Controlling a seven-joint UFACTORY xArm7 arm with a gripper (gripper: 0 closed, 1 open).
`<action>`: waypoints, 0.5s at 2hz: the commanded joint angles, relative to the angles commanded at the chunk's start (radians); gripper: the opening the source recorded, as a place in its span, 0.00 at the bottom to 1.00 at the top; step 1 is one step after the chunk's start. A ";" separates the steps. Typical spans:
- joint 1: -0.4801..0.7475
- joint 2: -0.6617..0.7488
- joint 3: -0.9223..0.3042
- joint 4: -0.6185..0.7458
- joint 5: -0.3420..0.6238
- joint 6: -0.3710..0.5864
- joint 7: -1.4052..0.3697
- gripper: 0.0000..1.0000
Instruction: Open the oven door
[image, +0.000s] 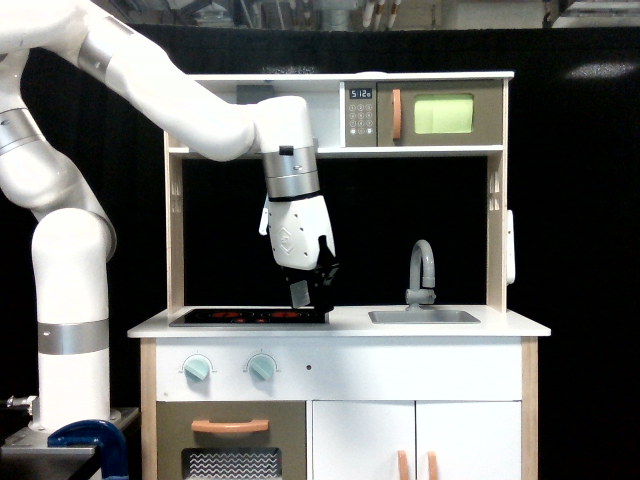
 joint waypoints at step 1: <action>0.130 0.147 -0.146 0.187 0.137 0.122 -0.463 1.00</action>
